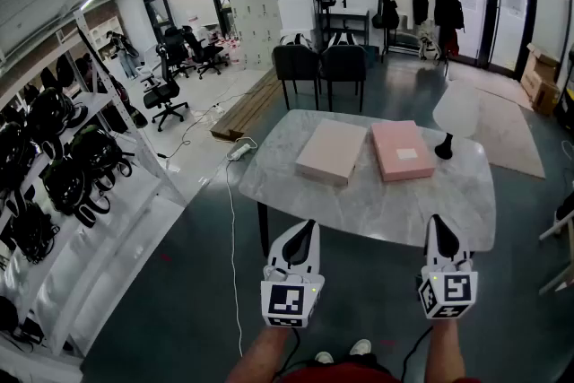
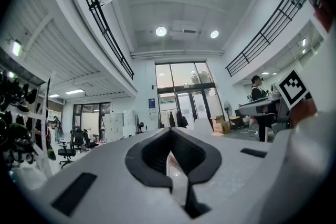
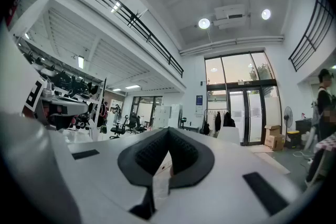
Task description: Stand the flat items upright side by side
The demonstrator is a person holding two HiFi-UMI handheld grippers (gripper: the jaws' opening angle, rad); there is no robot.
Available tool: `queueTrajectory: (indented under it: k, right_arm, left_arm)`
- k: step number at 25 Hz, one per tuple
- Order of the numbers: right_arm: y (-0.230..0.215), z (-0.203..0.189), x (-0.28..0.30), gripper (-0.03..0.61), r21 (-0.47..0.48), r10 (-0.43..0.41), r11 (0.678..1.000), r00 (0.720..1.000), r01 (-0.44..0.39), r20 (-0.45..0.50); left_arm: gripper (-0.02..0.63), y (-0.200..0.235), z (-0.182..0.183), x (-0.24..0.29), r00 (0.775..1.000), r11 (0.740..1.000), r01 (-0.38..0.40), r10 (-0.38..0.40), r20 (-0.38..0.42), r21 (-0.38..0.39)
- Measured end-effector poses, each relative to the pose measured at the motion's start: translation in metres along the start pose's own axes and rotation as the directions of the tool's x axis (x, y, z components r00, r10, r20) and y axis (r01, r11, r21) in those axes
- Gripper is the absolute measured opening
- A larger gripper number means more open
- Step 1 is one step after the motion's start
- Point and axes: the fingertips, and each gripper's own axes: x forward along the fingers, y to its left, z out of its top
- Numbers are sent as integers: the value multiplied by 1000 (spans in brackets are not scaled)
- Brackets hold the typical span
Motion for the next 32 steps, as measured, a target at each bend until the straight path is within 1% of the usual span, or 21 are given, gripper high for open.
queueTrajectory:
  k: [5,11,18,22,26,32]
  right_arm:
    - [17,-3,3,-2,-15,4,1000,1000,-5,-6]
    - [29,-13,-5,-2,-19,-14,1000,999,14,-34]
    - [30,-13,-7,-2,-13,-29,999,999,29,-30]
    - [17,-20,4,-2,1,-43,999,999,43,-27]
    - [-4,-32,21,-2,13,-50,999,998,50,-30]
    - [-51,-52,60,-2,43,-76,996,997,77,-34]
  left_arm:
    - [4,16,-6,-9,1000,1000,-13,13,6,-18]
    - [4,23,-18,-15,1000,999,9,-10,-8,-36]
    - [5,24,-25,-11,999,998,31,-33,-22,-53]
    - [4,20,-32,4,999,998,37,-39,-34,-47]
    - [4,13,-39,31,998,998,42,-44,-37,-44]
    - [5,-4,-47,95,997,997,72,-73,-40,-20]
